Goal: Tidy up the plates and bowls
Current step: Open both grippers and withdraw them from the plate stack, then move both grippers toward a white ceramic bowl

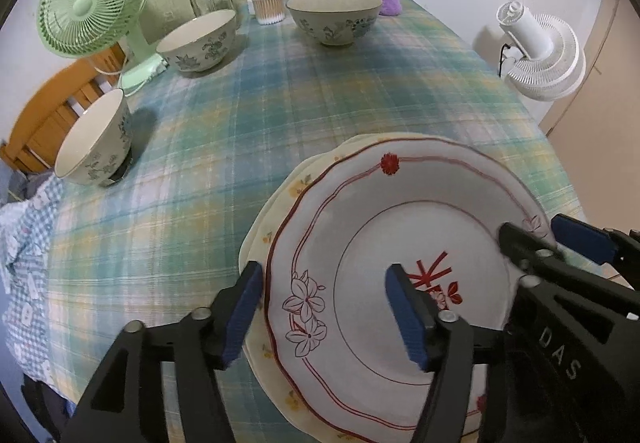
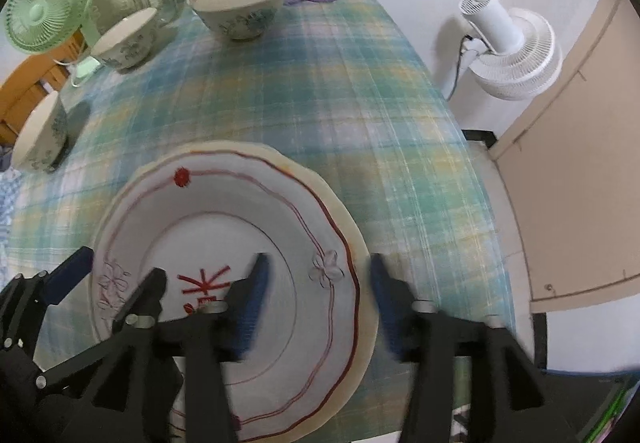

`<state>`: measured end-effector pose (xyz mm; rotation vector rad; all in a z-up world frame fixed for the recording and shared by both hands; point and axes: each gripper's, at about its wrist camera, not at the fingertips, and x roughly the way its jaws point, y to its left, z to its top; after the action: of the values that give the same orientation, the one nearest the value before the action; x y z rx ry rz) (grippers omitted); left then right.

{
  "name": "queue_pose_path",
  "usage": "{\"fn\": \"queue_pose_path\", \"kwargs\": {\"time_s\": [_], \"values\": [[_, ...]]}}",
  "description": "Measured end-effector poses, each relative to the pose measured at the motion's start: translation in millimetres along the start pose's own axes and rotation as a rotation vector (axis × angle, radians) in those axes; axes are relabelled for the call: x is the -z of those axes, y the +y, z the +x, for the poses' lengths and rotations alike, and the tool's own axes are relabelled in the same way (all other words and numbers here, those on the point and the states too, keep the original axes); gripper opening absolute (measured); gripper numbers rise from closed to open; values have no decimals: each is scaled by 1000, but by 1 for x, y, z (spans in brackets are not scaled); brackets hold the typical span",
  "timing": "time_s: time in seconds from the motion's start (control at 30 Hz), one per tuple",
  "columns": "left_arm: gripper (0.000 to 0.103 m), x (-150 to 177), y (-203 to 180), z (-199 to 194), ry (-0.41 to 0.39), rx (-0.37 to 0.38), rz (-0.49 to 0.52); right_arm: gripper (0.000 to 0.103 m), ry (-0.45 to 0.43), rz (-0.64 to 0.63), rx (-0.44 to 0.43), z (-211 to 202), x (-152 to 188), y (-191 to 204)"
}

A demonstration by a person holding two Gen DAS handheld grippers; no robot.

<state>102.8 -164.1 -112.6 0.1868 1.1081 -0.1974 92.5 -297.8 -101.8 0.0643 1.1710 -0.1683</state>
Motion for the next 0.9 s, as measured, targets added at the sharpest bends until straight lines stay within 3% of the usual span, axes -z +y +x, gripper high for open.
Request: {"fn": "queue_pose_path", "kwargs": {"time_s": [0.2,0.4,0.53,0.9], "values": [[78,-21,10,-20,-47,-17,-48,76,-57,-41,-75,-19,-26,5],[83,-38,29,-47,-132,-105,-117,76,-167,-103,-133,-45,-53,25],[85,-43,49,-56,-142,-157,-173,76,-167,-123,-161,-52,-65,45],[85,-54,139,-59,-173,-133,-208,76,-202,-108,-192,-63,-87,134]]}}
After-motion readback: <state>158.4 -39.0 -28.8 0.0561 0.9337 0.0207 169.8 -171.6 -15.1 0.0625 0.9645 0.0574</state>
